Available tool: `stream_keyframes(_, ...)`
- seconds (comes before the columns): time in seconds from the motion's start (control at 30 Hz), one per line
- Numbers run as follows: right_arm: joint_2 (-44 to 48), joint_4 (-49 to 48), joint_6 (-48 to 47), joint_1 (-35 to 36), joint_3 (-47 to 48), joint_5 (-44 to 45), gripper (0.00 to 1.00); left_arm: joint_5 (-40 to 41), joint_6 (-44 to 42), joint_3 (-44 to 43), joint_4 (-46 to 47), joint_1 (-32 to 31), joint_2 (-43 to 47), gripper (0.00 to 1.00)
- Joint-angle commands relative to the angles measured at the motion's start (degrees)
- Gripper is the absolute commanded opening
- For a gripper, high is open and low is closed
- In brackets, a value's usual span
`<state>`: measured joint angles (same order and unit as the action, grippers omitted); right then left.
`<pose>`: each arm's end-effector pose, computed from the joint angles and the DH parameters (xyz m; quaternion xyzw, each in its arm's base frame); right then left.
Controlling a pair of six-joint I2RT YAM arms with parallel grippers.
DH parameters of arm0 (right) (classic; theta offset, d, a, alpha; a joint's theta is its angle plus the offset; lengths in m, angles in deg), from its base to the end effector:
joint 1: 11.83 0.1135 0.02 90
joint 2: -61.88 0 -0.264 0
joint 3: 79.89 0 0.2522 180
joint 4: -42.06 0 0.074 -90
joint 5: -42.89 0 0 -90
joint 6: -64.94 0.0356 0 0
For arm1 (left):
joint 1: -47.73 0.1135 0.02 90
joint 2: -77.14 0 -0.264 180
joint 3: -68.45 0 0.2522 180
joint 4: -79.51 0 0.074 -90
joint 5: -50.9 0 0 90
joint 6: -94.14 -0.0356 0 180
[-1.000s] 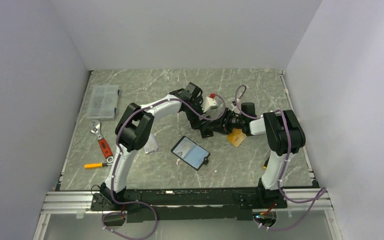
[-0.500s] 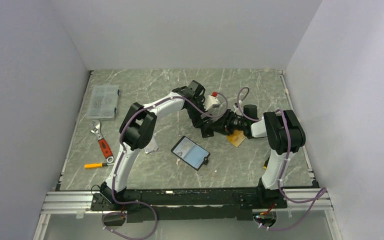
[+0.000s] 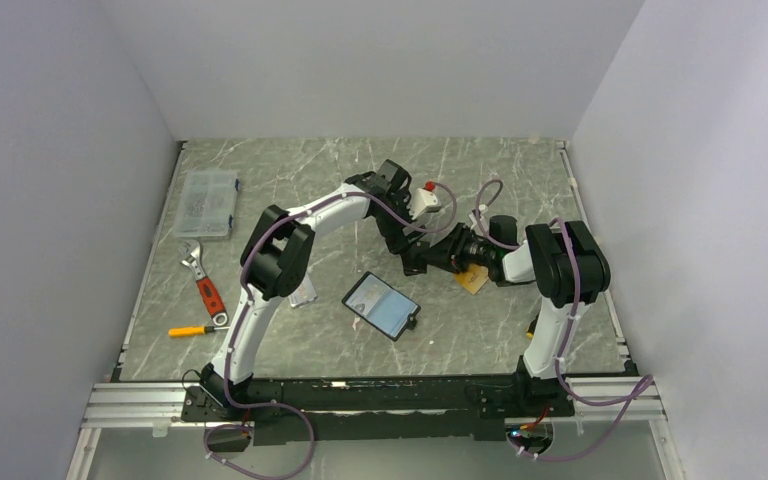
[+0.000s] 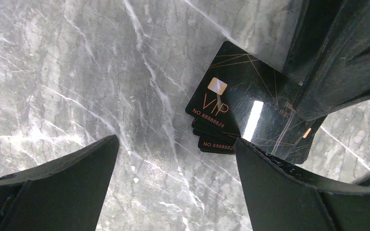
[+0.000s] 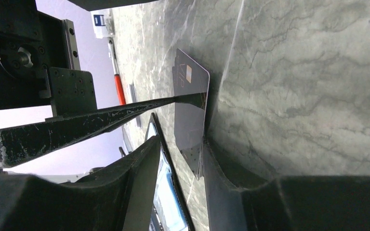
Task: Put the credit cards into the card holder
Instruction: Pick up the credit card from the center of the board.
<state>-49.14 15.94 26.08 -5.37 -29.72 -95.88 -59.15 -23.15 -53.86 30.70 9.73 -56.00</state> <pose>0.3126 0.0623 0.0841 0.1296 0.8191 0.5240 0.1940 0.3885 -0.3190 0.1660 0.5510 0.7757 -0.1913 0.2410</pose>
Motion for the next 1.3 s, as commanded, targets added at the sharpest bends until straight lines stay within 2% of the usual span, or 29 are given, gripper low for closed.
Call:
stream_keyframes(0.0, -1.6, 2.2, -1.3, 1.1, -2.9, 2.1, 0.41, -3.0, 1.7, 0.4, 4.0, -2.6, -1.6, 0.98)
stream_keyframes(0.5, 0.5, 5.1, -2.2, 1.0, -3.3, 4.2, 0.39, -2.5, 1.1, 5.0, 5.4, -2.4, 0.5, 0.98)
stream_keyframes(0.57, 0.3, 6.1, -2.5, 1.0, -3.4, 5.0, 0.35, -2.5, 1.0, 5.2, 5.4, -2.3, 0.7, 0.98)
stream_keyframes(0.73, 2.1, 13.8, -6.2, 1.0, -2.2, 8.8, 0.18, -3.9, 1.7, 5.7, 4.9, -0.4, 1.4, 0.97)
stream_keyframes(0.8, 3.6, 16.7, -7.7, 1.0, -1.6, 10.4, 0.15, -3.8, 1.3, 6.2, 4.7, 0.3, 1.7, 0.97)
stream_keyframes(0.87, 4.9, 18.7, -8.8, 1.0, -1.3, 11.4, 0.15, -3.4, 1.1, 7.1, 5.2, 0.8, 2.1, 0.97)
stream_keyframes(1.0, 7.0, 22.0, -10.5, 1.0, -1.1, 12.8, 0.23, -3.0, 0.4, 7.7, 4.7, 1.1, 2.1, 0.97)
stream_keyframes(1.1, 9.4, 23.1, -11.0, 1.0, -1.7, 13.8, 0.24, -2.9, 0.1, 7.7, 4.3, 1.1, 2.1, 0.97)
stream_keyframes(1.13, 10.2, 23.3, -11.1, 1.0, -1.7, 13.8, 0.23, -2.9, 0.2, 7.7, 4.3, 1.2, 2.2, 0.97)
stream_keyframes(1.27, 12.6, 21.8, -10.7, 1.0, -1.9, 11.7, 0.06, -7.3, 3.1, 5.7, 2.8, 3.0, 3.3, 0.98)
